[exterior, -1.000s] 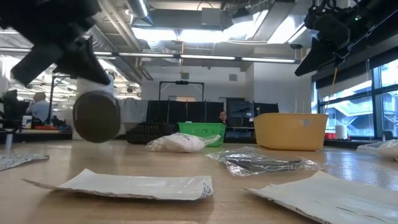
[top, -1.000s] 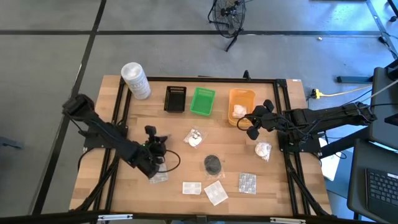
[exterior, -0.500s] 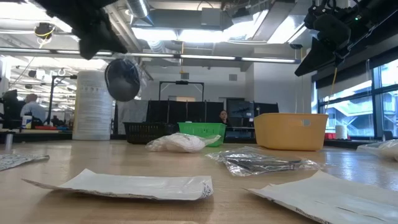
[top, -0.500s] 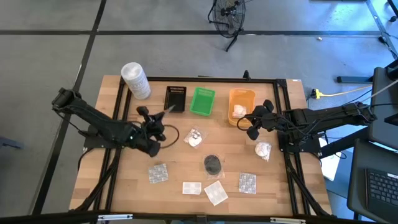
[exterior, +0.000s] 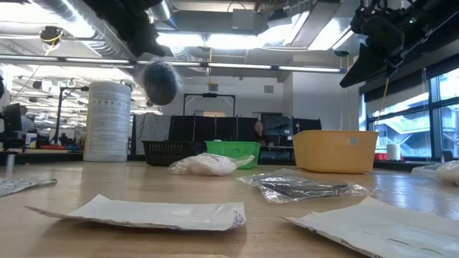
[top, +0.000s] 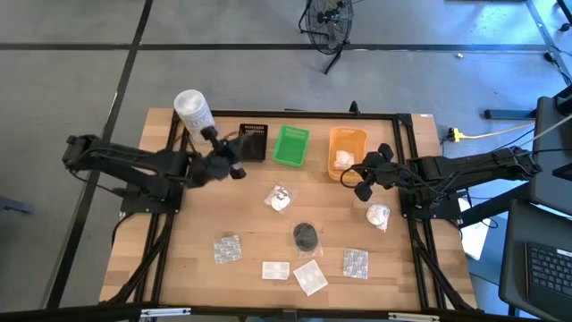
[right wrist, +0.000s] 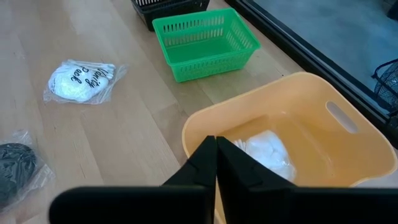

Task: Pick & Place Travel size toiletries
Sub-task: Put the black hairbrush into the black bin

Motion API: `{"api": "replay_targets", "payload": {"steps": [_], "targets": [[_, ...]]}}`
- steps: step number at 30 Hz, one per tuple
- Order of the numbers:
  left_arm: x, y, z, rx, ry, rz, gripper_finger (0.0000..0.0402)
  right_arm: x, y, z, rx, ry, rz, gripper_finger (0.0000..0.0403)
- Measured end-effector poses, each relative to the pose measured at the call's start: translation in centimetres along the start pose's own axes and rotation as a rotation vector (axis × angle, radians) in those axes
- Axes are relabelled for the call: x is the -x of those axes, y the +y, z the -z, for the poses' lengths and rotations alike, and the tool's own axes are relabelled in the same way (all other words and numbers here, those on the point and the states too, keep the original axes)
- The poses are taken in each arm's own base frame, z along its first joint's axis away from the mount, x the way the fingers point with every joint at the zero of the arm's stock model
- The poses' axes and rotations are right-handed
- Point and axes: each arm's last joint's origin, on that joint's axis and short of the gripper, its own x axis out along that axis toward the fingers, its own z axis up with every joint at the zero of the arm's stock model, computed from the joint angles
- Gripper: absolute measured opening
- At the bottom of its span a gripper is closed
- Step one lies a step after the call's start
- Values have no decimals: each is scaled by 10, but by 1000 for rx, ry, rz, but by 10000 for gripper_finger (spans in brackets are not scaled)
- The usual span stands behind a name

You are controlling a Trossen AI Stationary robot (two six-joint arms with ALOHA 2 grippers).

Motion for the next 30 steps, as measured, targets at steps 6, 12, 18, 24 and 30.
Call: {"api": "replay_targets", "payload": {"steps": [6, 12, 18, 24, 30], "targets": [[-24, 19, -3, 55, -32, 90, 2, -1, 1, 0, 4, 6, 3, 28], [-45, 37, 5, 119, 8, 103, 2, -1, 1, 0, -1, 12, -12, 17], [-62, 50, 13, 253, 39, 143, 2, -1, 1, 0, -2, 12, -12, 4], [-84, 51, 24, 283, 116, 159, 2, -1, 1, 0, -7, 5, -14, 22], [-103, 49, 35, 261, 181, 164, 2, -1, 1, 0, -9, 6, -14, 19]]}}
